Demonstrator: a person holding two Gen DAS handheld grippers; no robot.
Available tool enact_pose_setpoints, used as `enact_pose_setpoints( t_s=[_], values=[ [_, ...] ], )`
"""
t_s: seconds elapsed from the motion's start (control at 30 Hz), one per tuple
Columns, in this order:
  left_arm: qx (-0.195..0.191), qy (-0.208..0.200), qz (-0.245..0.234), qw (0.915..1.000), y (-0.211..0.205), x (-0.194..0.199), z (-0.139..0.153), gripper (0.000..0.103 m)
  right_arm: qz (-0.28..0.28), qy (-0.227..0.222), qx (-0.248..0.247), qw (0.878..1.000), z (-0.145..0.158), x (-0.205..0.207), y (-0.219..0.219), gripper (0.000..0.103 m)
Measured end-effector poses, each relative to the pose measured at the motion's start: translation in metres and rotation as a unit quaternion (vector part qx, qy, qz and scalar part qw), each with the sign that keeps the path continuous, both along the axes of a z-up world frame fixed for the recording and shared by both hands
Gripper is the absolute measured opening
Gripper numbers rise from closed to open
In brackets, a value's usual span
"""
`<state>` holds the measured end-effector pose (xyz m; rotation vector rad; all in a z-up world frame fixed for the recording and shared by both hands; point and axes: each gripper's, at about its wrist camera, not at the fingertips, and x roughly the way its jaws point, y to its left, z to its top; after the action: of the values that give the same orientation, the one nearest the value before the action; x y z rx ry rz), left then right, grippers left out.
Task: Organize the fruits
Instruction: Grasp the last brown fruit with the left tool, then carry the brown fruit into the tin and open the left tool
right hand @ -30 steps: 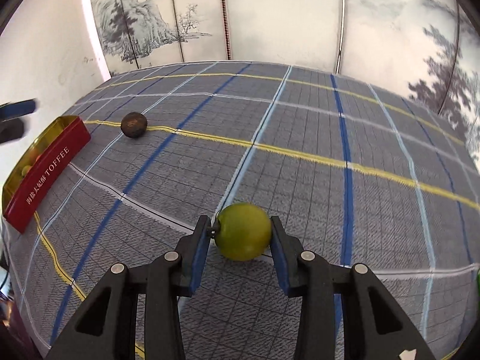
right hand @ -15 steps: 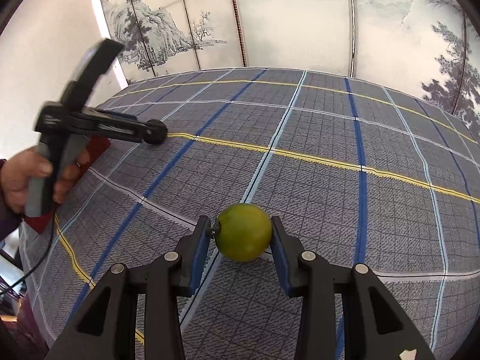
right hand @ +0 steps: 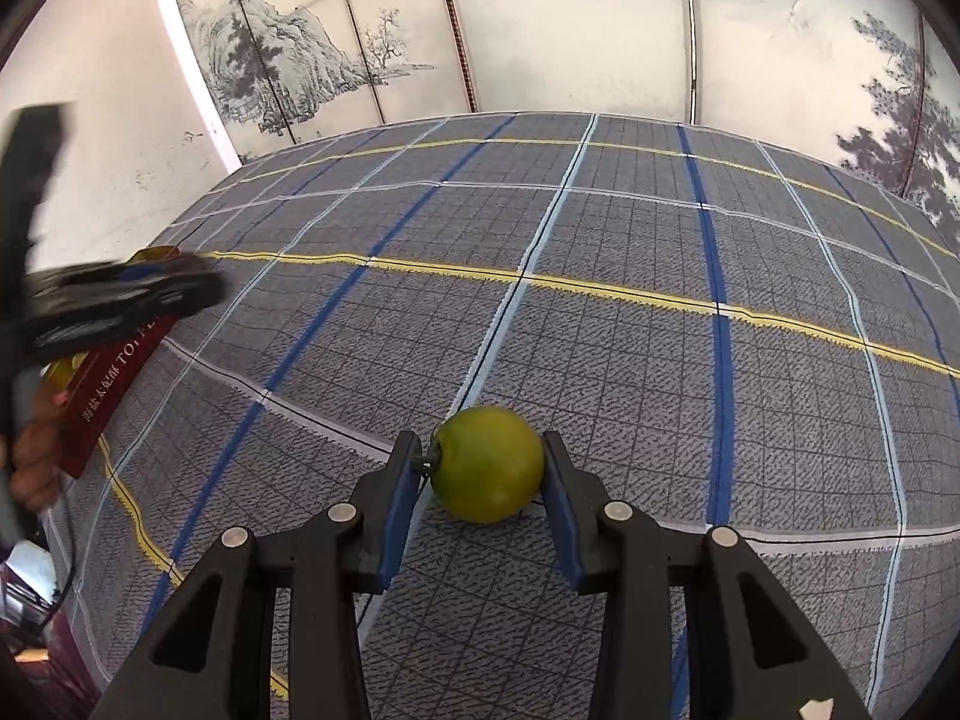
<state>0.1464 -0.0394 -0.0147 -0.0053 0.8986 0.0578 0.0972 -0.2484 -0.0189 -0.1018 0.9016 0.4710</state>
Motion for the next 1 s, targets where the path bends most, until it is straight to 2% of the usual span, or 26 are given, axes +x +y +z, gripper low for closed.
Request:
enact_pose_setpoints(
  t_s=[0.27, 0.53, 0.8, 1.0],
  values=[
    [-0.007, -0.03, 0.02, 0.9993, 0.01, -0.081, 0.027, 0.039, -0.002, -0.006, -0.018, 1.0, -0.002, 0.0, 0.005, 0.038],
    [0.02, -0.049, 0.046, 0.9975, 0.023, -0.142, 0.033, 0.039, -0.003, -0.008, -0.026, 1.0, -0.002, -0.001, 0.007, 0.037],
    [0.034, -0.047, 0.07, 0.9959, 0.041, -0.171, 0.031, 0.039, -0.004, -0.012, -0.036, 0.999, -0.003, -0.002, 0.008, 0.037],
    [0.048, -0.037, 0.087, 0.9944, 0.052, -0.169, 0.027, 0.039, -0.004, -0.011, -0.035, 0.999, -0.003, -0.002, 0.009, 0.037]
  ],
)
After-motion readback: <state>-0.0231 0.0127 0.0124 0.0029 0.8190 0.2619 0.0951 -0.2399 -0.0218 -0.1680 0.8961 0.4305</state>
